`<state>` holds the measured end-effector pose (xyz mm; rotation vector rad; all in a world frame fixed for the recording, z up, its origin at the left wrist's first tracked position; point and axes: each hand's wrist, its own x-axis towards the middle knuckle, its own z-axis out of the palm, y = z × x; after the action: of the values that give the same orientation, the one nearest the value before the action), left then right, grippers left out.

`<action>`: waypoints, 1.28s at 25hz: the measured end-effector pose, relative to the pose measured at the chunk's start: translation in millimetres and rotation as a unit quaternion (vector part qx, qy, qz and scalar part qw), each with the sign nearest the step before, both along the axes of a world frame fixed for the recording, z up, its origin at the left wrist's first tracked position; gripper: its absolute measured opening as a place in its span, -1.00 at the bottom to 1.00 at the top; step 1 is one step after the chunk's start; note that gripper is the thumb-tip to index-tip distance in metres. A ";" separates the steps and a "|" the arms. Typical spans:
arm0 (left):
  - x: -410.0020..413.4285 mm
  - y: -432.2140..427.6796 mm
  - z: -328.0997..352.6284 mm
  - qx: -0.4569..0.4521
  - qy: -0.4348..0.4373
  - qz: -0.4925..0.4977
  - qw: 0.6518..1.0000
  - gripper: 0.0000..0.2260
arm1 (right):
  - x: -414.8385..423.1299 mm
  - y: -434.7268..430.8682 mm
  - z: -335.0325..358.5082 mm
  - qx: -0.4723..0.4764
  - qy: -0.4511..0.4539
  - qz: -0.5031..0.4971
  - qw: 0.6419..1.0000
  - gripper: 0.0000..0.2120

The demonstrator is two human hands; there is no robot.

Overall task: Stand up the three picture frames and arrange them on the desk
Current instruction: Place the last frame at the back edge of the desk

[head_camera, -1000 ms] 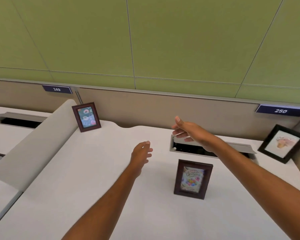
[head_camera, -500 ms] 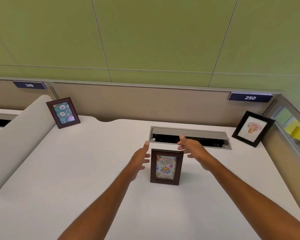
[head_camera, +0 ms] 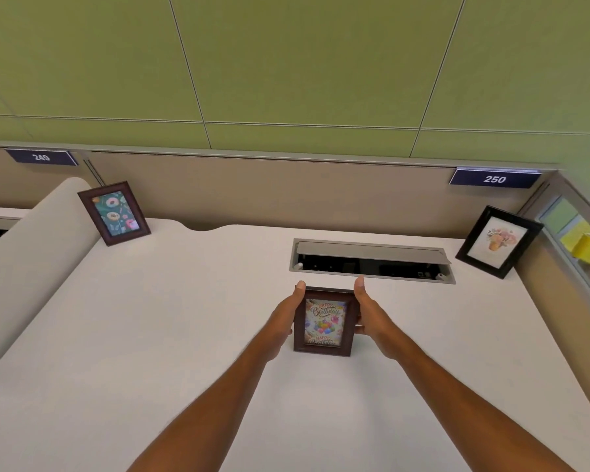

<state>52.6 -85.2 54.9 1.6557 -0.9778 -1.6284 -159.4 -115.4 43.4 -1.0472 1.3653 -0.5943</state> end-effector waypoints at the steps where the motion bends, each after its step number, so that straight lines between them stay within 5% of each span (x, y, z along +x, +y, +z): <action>1: 1.3 -0.4 -1.6 -0.001 0.002 0.004 1.000 -0.63 | 2.3 0.3 -2.9 0.000 -0.009 -0.010 1.000 -0.39; 18: 34.3 -25.3 12.9 -0.002 -0.009 0.030 1.000 -0.56 | 52.1 -32.7 14.6 0.016 -0.026 -0.044 0.999 -0.30; 32: 138.9 -134.8 34.2 -0.051 -0.025 0.062 0.996 -0.49 | 160.1 -146.3 43.7 -0.007 -0.052 -0.016 0.998 -0.26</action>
<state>191.5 -220.0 89.1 1.6616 -0.9461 -1.4391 0.7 -261.6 87.1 -0.9932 1.2898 -0.6738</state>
